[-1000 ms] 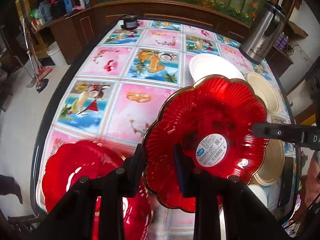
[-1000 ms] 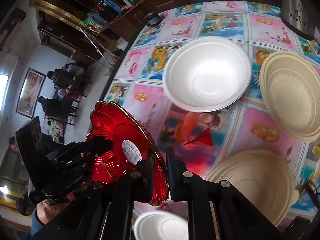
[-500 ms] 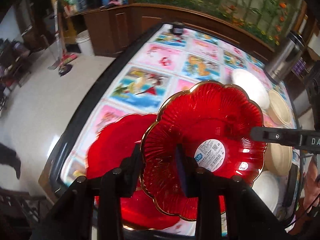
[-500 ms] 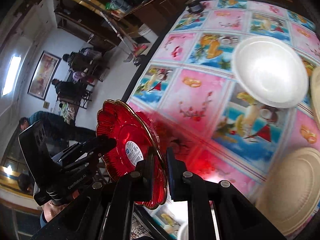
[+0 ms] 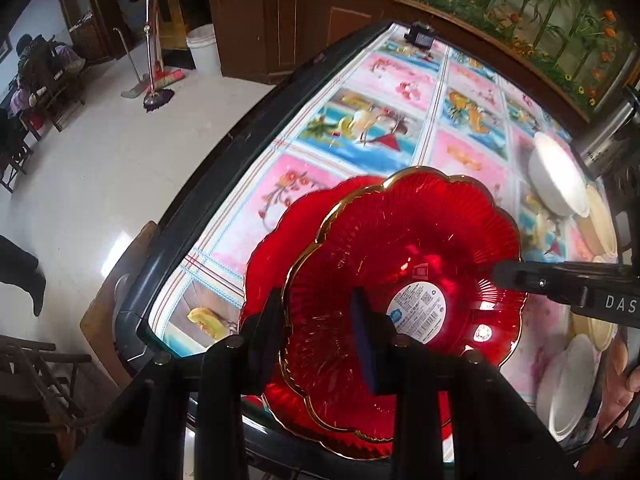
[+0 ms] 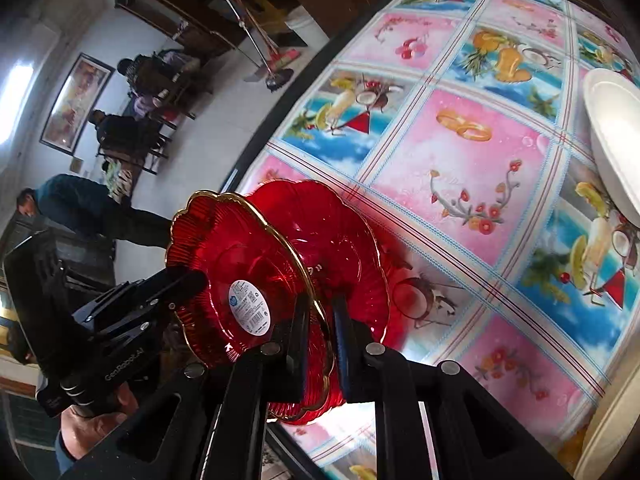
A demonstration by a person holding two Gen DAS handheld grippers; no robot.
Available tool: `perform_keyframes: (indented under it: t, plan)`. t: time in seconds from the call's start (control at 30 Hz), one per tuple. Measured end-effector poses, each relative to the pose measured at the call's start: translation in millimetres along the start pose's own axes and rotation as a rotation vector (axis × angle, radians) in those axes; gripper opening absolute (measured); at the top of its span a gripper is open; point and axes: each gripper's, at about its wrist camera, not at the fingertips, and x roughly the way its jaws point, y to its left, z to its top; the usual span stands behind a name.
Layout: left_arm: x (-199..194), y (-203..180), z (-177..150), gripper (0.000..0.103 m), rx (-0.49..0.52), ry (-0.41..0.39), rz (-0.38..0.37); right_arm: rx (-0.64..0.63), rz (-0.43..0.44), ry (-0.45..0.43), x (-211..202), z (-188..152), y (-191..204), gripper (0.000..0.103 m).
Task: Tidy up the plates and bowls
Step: 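Carry the small red plate with the left tool onto the large red plate, then lower the small red plate into the large one and open the left tool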
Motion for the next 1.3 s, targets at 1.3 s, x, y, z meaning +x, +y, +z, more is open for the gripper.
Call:
perform_keyframes:
  t: [1.3]
  plan:
    - [23, 14, 10, 0.057, 0.002, 0.028, -0.064, -0.029, -0.14, -0.008, 26, 14, -1, 0.017]
